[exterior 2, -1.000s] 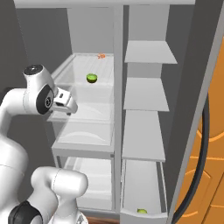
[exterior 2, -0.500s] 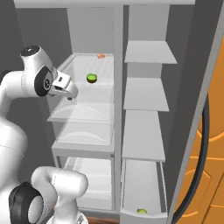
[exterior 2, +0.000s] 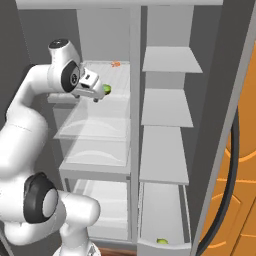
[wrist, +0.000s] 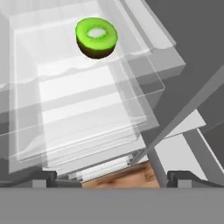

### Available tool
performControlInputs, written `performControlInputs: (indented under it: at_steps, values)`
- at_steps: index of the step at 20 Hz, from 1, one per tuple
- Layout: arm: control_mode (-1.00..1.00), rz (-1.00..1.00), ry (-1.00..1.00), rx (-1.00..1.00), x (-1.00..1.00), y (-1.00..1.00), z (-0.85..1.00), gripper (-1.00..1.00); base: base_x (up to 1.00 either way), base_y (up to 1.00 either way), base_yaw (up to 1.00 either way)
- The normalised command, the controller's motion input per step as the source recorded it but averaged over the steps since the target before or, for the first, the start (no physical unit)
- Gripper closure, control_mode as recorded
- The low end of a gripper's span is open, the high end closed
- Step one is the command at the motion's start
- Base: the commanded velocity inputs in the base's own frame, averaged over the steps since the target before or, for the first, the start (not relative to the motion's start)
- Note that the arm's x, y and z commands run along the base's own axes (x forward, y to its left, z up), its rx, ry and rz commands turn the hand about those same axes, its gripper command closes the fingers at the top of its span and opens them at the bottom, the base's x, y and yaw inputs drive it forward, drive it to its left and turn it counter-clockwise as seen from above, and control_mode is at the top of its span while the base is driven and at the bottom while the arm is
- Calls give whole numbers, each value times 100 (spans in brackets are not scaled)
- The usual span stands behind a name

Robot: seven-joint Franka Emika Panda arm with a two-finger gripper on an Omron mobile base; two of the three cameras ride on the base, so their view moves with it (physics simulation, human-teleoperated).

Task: Take the pear and kiwi from the fridge shelf and place them in the freezer drawer to begin freezing them.

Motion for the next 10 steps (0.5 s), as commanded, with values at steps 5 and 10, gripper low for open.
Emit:
performControlInputs:
  at_steps: [5, 10]
  values:
    - [-100, 0, 1, 0, 59, -39, -10, -100, 0, 0, 0]
    - [-100, 0, 2, 0, 81, -6, -32, -100, 0, 0, 0]
